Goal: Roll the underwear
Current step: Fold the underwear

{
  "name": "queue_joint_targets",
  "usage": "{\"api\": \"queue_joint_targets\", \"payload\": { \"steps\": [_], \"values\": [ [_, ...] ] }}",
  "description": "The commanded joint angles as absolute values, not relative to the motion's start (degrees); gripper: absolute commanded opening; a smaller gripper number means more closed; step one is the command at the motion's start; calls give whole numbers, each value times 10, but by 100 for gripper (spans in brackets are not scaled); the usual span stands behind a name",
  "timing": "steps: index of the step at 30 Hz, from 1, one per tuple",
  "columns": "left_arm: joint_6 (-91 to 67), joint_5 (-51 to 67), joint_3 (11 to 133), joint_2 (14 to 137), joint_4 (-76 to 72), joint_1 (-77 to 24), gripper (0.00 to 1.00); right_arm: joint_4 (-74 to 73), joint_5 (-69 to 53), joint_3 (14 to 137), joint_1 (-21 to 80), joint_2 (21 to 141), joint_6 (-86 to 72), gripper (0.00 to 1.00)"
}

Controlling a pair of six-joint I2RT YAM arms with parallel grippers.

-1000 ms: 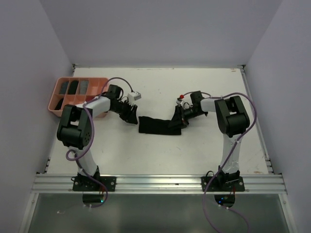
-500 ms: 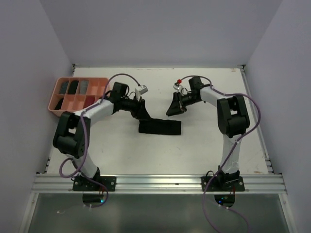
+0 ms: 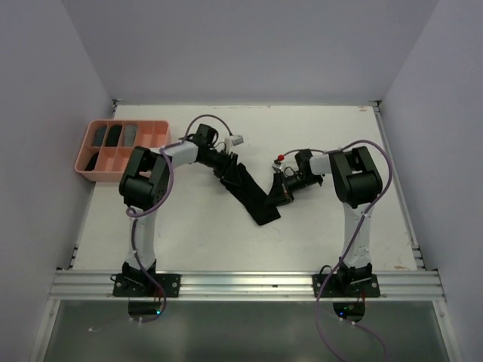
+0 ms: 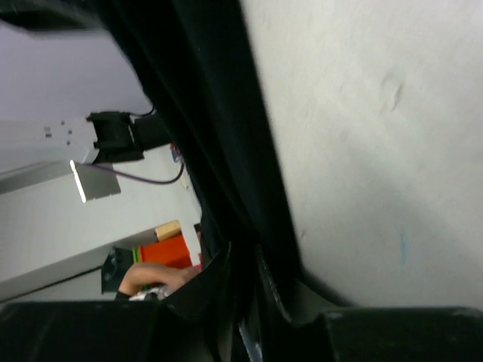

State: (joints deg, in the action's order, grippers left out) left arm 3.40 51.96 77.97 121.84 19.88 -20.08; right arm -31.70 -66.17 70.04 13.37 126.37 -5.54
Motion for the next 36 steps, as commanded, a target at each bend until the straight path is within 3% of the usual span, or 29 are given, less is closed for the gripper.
{"api": "queue_joint_targets", "payload": {
  "steps": [1,6,9,13,18,24,29,36],
  "values": [
    [237,392,917,1276,359,-192,42,-331,-630,642,141,1246,-27,24],
    [354,458,1087,1363,508,-196,47,-368,-705,635,156,1181,20,46],
    [382,509,1119,1349,540,-200,49,-426,-715,684,152,1155,53,48],
    [375,494,1090,1291,523,-210,50,-464,-723,742,139,1124,50,50],
    [253,476,936,1155,408,-212,49,-468,-650,752,116,1109,41,47],
    [131,447,712,1054,246,-234,47,-340,-527,674,104,1109,-61,28],
    [99,446,686,1091,220,-254,46,-313,-487,636,115,1141,-79,19],
    [65,457,733,1160,200,-254,46,-275,-490,590,139,1160,-82,17]
  ]
}}
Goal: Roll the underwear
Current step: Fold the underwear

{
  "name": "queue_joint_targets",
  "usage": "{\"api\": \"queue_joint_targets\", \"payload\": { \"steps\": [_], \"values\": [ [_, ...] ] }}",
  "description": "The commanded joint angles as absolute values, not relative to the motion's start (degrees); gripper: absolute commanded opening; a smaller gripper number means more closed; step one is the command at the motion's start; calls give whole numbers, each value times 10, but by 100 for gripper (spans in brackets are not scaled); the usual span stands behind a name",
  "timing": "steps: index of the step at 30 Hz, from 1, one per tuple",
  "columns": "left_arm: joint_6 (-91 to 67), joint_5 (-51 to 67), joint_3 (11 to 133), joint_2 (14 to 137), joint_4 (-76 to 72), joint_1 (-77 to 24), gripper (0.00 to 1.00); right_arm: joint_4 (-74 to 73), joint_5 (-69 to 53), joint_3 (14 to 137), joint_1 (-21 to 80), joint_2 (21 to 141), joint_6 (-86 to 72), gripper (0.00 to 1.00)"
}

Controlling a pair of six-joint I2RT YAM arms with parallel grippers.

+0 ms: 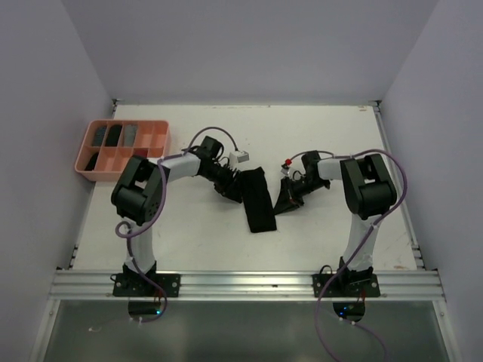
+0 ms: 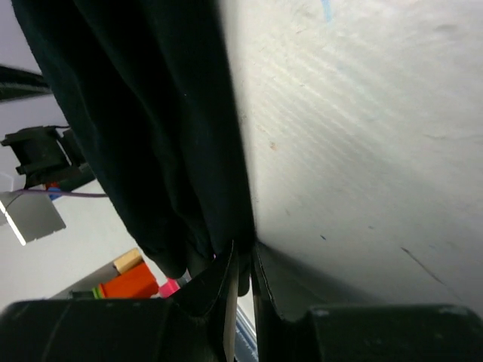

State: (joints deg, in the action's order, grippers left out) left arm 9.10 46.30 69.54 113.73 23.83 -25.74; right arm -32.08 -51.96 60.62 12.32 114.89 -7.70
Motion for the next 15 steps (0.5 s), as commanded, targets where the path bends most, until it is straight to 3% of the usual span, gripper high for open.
{"api": "queue_joint_targets", "payload": {
  "steps": [1,8,15],
  "values": [
    [66,454,742,1167,196,-254,46,-266,-497,584,145,1163,-91,17],
    [47,436,849,1222,214,-221,45,-193,-549,597,220,1177,-174,22],
    [124,391,867,1139,286,-194,48,-262,-548,597,166,1100,-141,30]
  ]
}}
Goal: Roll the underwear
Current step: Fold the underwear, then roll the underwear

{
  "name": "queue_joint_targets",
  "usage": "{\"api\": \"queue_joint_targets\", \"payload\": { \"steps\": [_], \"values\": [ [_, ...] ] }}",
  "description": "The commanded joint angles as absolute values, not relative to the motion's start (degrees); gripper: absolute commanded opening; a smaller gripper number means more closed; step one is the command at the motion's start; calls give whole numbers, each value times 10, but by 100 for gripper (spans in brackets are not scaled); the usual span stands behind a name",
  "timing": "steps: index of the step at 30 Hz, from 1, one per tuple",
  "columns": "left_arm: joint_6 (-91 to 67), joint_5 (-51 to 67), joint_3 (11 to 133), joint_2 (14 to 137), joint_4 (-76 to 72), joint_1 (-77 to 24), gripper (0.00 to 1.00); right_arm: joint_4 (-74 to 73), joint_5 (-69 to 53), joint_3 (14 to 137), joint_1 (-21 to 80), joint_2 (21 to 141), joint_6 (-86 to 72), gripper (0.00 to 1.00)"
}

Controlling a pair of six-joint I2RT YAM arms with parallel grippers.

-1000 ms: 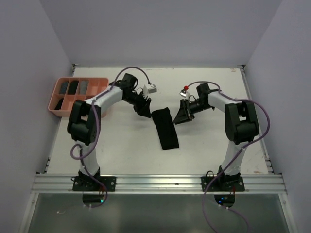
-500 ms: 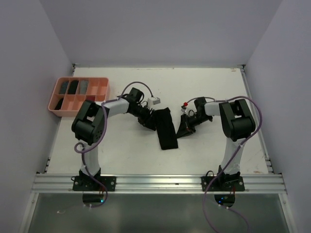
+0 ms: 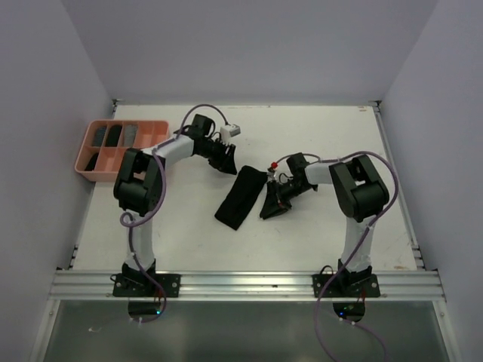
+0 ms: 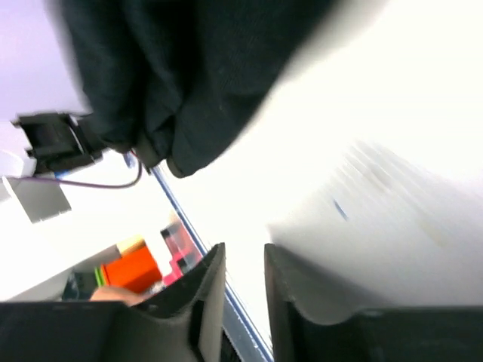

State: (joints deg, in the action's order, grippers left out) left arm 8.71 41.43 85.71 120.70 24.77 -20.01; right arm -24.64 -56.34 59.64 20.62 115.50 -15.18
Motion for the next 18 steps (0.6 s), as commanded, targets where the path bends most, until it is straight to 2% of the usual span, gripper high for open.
{"api": "queue_joint_targets", "payload": {
  "steps": [1,5,6,8,9,12,18],
  "values": [
    [126,383,855,1102,283,-197,49,-265,-551,597,159,1072,-144,33],
    [132,326,790,1028,279,-225,53,-124,-559,553,151,1013,-290,46],
    [125,322,778,1018,273,-233,55,23,-558,504,152,1007,-421,47],
    [99,301,731,987,252,-240,57,189,-534,452,157,1012,-557,47],
    [93,298,715,977,234,-243,57,326,-520,411,166,1019,-663,47],
    [43,272,640,934,165,-255,57,524,-481,372,200,1054,-793,43],
    [-18,260,563,889,94,-265,51,591,-454,379,236,1090,-832,31]
  ]
}}
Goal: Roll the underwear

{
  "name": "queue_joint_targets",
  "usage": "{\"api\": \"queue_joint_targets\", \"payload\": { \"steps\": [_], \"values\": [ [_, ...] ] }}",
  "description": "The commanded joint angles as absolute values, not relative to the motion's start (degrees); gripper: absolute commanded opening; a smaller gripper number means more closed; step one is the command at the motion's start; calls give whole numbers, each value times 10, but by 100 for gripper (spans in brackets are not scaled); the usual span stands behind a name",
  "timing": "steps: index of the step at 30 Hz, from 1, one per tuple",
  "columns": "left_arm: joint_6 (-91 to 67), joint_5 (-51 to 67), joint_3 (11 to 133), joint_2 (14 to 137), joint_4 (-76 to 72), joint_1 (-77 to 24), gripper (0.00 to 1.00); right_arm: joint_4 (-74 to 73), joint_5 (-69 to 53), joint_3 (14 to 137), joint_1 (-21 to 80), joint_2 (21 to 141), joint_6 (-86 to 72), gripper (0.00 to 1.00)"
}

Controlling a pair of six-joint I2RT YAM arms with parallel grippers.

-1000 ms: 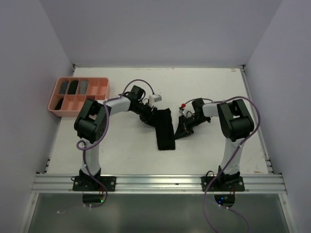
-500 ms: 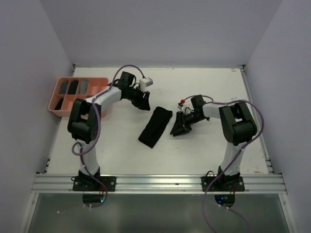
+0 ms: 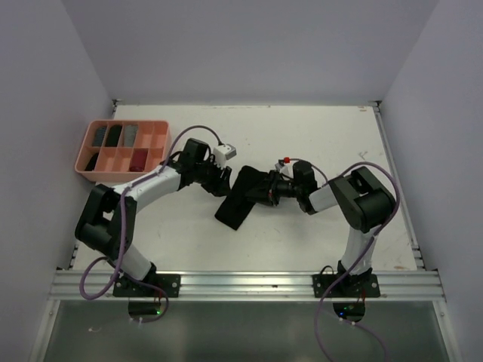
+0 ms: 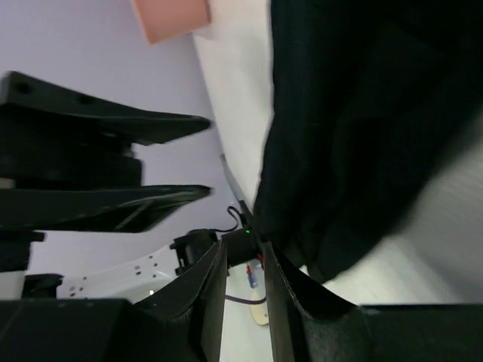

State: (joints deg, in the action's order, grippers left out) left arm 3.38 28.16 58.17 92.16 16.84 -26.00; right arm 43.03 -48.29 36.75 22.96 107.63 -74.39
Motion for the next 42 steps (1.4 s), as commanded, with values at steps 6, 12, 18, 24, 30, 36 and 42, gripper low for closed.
{"api": "queue_joint_targets", "payload": {
  "steps": [6,12,18,24,30,36,42],
  "values": [
    [-16,265,565,903,102,-272,50,539,-454,391,239,1124,-800,23],
    [-6,270,579,906,112,-298,52,522,-456,401,243,1151,-790,20],
    [-4,261,581,920,119,-310,52,525,-464,396,243,1149,-795,18],
    [-5,260,577,914,110,-311,52,531,-465,374,243,1114,-793,19],
    [-4,276,584,925,119,-314,52,526,-458,363,242,1092,-786,17],
    [-3,269,585,925,129,-324,52,445,-451,354,240,1083,-740,14],
    [20,251,581,931,138,-339,52,458,-447,361,237,1113,-741,14]
  ]
}}
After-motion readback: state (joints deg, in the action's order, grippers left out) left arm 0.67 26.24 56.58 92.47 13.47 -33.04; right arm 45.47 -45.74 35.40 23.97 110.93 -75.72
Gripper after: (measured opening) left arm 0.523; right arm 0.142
